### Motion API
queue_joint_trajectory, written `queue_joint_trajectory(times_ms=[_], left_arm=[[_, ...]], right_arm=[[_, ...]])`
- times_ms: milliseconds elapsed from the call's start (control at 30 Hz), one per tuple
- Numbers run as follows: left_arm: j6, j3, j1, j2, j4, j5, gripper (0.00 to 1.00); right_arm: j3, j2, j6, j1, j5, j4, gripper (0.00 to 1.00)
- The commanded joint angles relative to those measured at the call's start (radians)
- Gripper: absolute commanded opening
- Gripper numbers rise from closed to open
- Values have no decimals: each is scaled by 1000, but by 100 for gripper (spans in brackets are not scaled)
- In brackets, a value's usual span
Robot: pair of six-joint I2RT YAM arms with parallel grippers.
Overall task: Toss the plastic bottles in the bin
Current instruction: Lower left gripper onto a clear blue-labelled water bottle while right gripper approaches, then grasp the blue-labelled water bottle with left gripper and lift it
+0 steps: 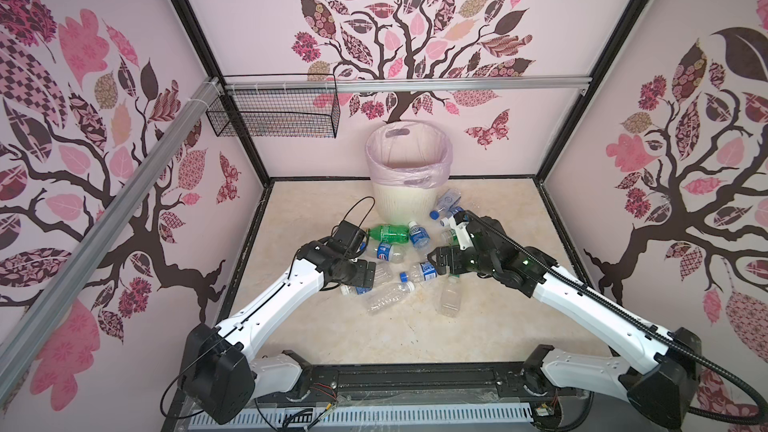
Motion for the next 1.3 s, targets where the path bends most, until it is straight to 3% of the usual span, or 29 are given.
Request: queue_joint_trajectory(times_ms=[0,400,567,1000,1267], left_arm=[[25,-26,1,37,51,-11,96],[54,-23,1,165,139,-10,91],[57,-1,3,236,120,-5,84],[49,-6,3,295,121,-47,74],[51,-5,3,313,122,-38,74]], right_arm=[[5,21,25,39,-12,21,100],[-25,59,55,74,-42,77,100],[-42,55,74,74,-48,96,99],[-77,47,93,74,-55,130,99],[-106,41,111,74,-66,154,100]])
